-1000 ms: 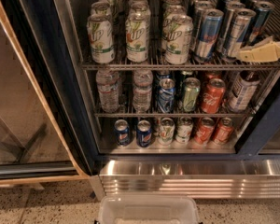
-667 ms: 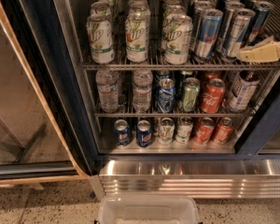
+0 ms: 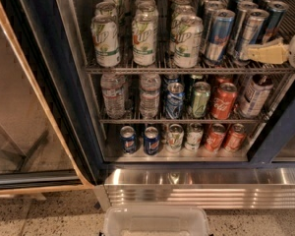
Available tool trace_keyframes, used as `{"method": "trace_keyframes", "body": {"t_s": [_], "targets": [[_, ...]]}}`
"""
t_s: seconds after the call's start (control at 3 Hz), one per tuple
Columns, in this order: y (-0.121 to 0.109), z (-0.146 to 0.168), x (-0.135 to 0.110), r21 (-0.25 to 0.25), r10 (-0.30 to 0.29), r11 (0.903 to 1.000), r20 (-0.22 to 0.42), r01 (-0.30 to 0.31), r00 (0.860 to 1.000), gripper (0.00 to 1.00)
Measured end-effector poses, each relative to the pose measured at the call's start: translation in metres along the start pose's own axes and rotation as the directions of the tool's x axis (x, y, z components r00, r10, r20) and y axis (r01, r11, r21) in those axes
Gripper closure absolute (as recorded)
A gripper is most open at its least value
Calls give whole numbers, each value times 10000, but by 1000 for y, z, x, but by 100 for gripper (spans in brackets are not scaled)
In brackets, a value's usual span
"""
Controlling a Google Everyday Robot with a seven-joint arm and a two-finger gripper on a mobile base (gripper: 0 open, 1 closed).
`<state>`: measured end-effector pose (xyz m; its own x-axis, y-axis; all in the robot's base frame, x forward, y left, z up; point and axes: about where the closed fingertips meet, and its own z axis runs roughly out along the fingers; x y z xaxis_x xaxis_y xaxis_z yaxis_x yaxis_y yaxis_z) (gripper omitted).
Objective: Pick redbull can from top shelf of fridge
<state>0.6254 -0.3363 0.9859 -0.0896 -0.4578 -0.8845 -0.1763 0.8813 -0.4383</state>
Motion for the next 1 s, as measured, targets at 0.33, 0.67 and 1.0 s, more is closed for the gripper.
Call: {"method": "trace_keyframes", "body": {"t_s": [0.33, 0.67, 1.0], "targets": [[-20, -3, 4, 1161, 369, 9925, 236, -394, 9990, 23], [-27, -4, 0, 1487, 332, 9881, 385, -386, 9987, 21], [-27, -4, 0, 1487, 331, 9881, 387, -385, 9987, 1]]}}
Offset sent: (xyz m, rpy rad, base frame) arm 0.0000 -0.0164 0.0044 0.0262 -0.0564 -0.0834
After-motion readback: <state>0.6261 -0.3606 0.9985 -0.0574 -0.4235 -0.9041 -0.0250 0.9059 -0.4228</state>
